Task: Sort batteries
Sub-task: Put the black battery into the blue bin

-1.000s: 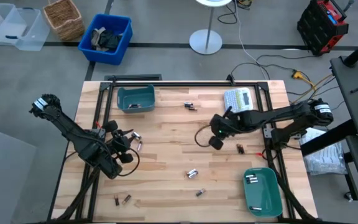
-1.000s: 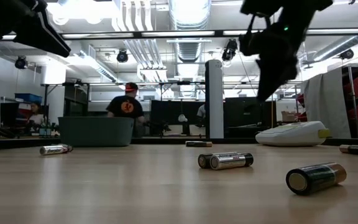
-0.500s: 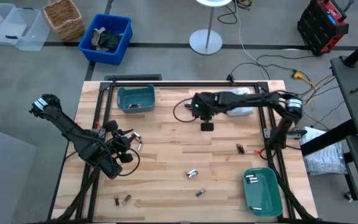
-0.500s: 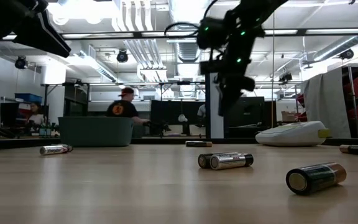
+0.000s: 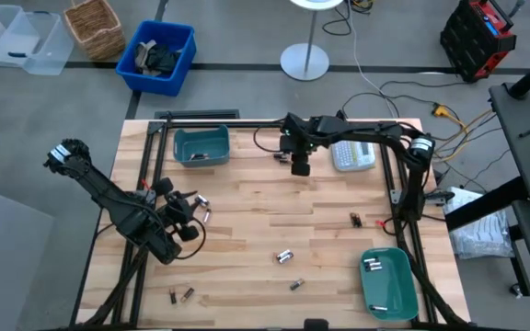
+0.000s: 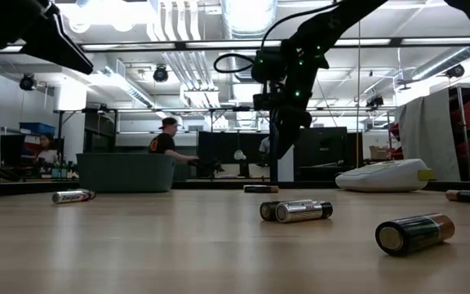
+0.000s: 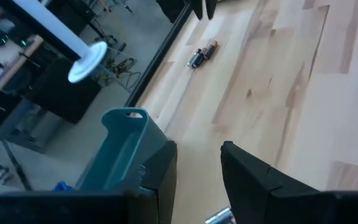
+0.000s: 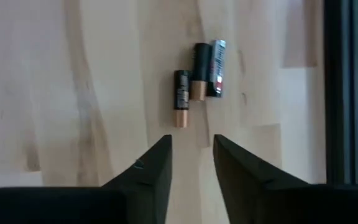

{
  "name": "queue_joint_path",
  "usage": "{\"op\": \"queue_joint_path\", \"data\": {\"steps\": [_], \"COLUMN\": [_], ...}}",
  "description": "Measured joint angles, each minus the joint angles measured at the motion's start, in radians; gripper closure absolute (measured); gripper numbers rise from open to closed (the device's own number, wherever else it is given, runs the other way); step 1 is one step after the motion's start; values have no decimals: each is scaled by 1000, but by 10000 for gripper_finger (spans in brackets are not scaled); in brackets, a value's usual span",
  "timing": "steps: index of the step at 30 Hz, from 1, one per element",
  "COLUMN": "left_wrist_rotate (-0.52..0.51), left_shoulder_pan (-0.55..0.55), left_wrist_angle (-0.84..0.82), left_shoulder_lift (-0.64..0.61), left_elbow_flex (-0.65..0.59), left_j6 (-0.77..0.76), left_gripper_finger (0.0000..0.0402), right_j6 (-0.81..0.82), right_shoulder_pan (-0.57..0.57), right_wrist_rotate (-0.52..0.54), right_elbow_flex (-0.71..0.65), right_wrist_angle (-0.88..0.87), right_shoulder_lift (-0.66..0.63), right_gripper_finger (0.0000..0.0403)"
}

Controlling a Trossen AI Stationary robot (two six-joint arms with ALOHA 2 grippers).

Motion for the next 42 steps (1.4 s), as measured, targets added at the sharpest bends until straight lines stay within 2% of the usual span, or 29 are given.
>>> {"op": "queue_joint_path", "data": {"steps": [7,11,15,29,42], "left_wrist_rotate": [55,106,112,112,110], "left_shoulder_pan": [0,0,0,0,0], "left_wrist_angle": [3,6,10,3,3], "left_shoulder_lift": [0,0,0,0,0], "left_elbow_flex": [0,0,0,0,0], "left_j6": [-61,-86,-89,-72,-72], "left_gripper_finger": [295,295,295,295,295], "right_j6": [29,74,67,-22,9], "right_shoulder_pan": [4,4,3,6,0], "right_wrist_rotate": [-3,-7,-69,-78,-33], "right_elbow_flex": [-9,-11,-12,-49,-53], "right_wrist_angle": [-4,-4,-6,30,115], "right_shoulder_lift": [-8,-8,-8,39,96], "right_gripper_finger": [241,222,211,209,207]}}
